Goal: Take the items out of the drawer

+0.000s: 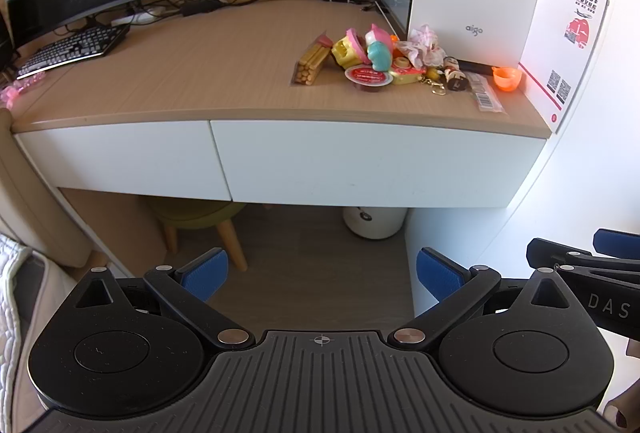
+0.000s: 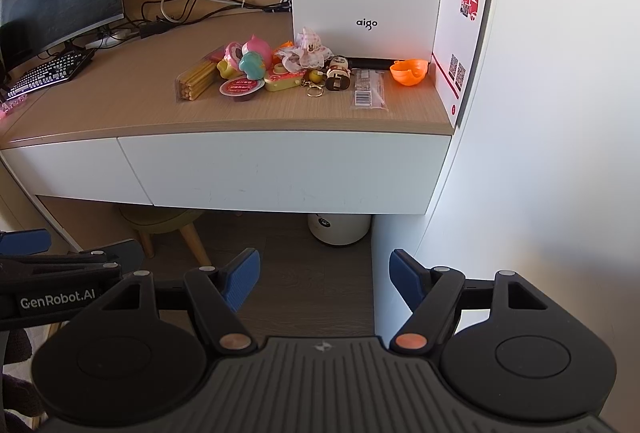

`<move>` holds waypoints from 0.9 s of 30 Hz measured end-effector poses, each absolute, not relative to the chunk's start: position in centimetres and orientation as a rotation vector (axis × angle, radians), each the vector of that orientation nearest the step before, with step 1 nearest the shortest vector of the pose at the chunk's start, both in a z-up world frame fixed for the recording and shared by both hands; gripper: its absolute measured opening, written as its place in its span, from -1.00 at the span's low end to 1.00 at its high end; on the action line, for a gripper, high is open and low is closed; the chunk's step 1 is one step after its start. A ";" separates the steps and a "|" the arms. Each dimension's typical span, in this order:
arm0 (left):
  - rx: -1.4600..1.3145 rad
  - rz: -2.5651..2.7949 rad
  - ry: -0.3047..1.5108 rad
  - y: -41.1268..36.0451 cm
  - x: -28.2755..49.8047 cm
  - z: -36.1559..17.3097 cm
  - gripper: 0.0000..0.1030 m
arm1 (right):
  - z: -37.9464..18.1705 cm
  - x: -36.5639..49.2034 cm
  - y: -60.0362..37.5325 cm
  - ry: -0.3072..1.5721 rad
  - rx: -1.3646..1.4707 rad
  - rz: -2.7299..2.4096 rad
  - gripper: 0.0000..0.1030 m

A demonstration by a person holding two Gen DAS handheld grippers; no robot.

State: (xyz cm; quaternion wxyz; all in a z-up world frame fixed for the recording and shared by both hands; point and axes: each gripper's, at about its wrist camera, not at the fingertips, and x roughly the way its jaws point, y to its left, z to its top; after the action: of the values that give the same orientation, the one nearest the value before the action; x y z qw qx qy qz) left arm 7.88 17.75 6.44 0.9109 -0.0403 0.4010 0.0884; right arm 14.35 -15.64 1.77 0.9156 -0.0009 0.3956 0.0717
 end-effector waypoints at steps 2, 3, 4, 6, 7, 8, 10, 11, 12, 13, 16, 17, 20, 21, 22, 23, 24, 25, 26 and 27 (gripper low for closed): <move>-0.083 0.182 0.826 17.8 7.9 6.4 1.00 | 1.8 14.4 -15.7 0.814 -0.002 0.147 0.41; -0.083 0.182 0.826 17.8 7.9 6.4 1.00 | 1.8 14.3 -15.7 0.815 -0.002 0.148 0.41; -0.084 0.182 0.826 17.8 7.9 6.4 1.00 | 1.8 14.4 -15.7 0.814 -0.001 0.147 0.41; -0.083 0.183 0.827 17.7 7.9 6.4 1.00 | 1.8 14.4 -15.7 0.814 -0.001 0.147 0.40; -0.083 0.182 0.827 17.8 7.9 6.4 1.00 | 1.8 14.4 -15.7 0.814 -0.001 0.147 0.41; -0.085 0.183 0.828 17.8 7.9 6.4 1.00 | 1.8 14.3 -15.7 0.815 -0.001 0.147 0.41; -0.087 0.187 0.828 17.9 7.8 6.4 1.00 | 1.8 14.4 -15.7 0.815 -0.002 0.148 0.41; -0.087 0.187 0.828 17.9 7.8 6.3 1.00 | 1.8 14.4 -15.7 0.815 -0.002 0.147 0.41; -0.089 0.190 0.828 17.9 7.8 6.3 1.00 | 1.8 14.4 -15.7 0.814 -0.001 0.147 0.41; -0.089 0.190 0.828 17.9 7.7 6.3 1.00 | 1.8 14.4 -15.7 0.815 -0.001 0.148 0.41; -0.092 0.193 0.830 17.8 7.7 6.3 1.00 | 1.7 14.4 -15.7 0.816 -0.001 0.148 0.41; -0.093 0.194 0.831 17.7 7.8 6.3 1.00 | 1.7 14.4 -15.7 0.815 -0.001 0.148 0.41; -0.093 0.196 0.831 17.7 7.8 6.3 1.00 | 1.7 14.3 -15.7 0.815 -0.001 0.148 0.41; -0.093 0.196 0.830 17.7 7.8 6.3 1.00 | 1.7 14.3 -15.7 0.816 0.000 0.148 0.41; -0.093 0.197 0.831 17.7 7.7 6.3 1.00 | 1.7 14.3 -15.7 0.816 -0.001 0.148 0.41; -0.094 0.198 0.832 17.7 7.8 6.3 1.00 | 1.7 14.3 -15.7 0.816 -0.001 0.148 0.41; -0.093 0.203 0.833 17.6 7.9 6.2 1.00 | 1.7 14.2 -15.7 0.816 -0.001 0.148 0.41; -0.093 0.207 0.833 17.6 7.9 6.2 1.00 | 1.7 14.3 -15.7 0.817 -0.001 0.148 0.41; -0.095 0.207 0.832 17.6 7.9 6.2 1.00 | 1.7 14.2 -15.6 0.816 -0.001 0.148 0.41; -0.096 0.206 0.832 17.6 7.9 6.2 1.00 | 1.6 14.2 -15.6 0.817 -0.001 0.148 0.41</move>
State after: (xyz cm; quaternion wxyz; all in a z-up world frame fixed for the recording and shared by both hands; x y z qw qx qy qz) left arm 7.85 17.57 6.23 0.9084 -0.0464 0.4033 0.0999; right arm 14.23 -15.64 1.63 0.9151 -0.0007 0.3967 0.0721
